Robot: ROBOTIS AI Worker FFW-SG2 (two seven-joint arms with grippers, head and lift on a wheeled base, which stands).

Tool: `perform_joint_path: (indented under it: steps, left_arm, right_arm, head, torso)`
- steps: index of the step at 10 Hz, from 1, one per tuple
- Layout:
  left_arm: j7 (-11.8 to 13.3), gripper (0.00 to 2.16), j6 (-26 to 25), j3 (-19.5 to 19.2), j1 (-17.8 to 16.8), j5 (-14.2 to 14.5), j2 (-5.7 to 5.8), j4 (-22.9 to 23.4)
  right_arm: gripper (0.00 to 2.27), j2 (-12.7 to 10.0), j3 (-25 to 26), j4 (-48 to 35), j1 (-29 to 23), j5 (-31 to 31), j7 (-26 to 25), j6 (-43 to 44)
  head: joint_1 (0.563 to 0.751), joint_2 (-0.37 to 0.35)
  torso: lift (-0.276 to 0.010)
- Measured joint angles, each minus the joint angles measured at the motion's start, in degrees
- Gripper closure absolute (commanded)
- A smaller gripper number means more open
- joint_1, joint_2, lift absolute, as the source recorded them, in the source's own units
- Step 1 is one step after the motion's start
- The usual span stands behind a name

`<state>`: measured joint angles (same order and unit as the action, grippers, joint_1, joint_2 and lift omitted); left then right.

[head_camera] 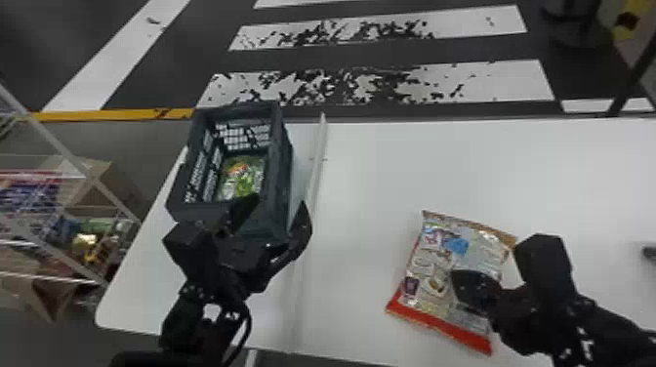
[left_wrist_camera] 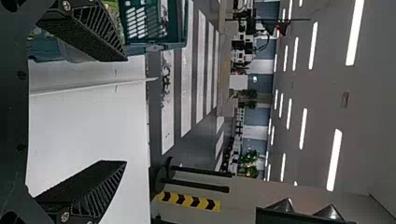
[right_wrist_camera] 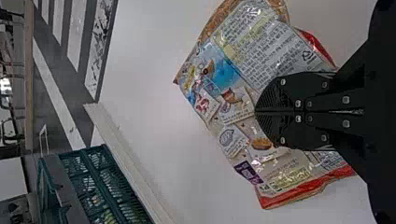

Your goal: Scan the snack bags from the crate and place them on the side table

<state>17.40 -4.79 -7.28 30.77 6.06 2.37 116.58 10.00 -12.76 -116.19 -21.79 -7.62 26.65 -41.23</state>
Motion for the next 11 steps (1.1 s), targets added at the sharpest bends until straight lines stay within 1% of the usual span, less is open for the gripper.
perform_joint_path:
  steps: [2, 3, 6, 8, 11]
  left_arm:
    - [0.0, 0.09, -0.05, -0.01, -0.07, 0.09, 0.0, -0.08]
    - [0.0, 0.09, -0.04, -0.01, -0.09, 0.14, 0.0, -0.11]
    - [0.0, 0.09, -0.03, -0.01, -0.1, 0.19, 0.02, -0.07]
    - [0.02, 0.09, -0.01, -0.01, -0.06, 0.24, 0.08, 0.04]
    - [0.12, 0.09, -0.09, 0.11, 0.15, 0.26, 0.08, 0.25]
  right_arm:
    - [2.24, 0.04, -0.4, 2.57, 0.31, -1.06, -0.02, 2.35]
    - [2.24, 0.18, -0.35, 2.28, 0.24, -1.35, -0.02, 2.86]
    - [2.24, 0.31, 0.0, -6.7, -1.32, -1.43, 0.05, 1.1]
    - [2.24, 0.29, -2.67, -8.8, -1.19, -1.93, 0.45, -0.17]
    - [2.24, -0.02, -9.88, -3.48, 2.14, -5.15, 0.22, -0.05]
  head:
    - [0.695, 0.207]
    - [0.695, 0.204]
    - [0.695, 0.207]
    - [0.695, 0.241]
    - [0.695, 0.308]
  torso:
    - [-0.094]
    - [-0.094]
    - [-0.094]
    - [-0.094]
    - [-0.094]
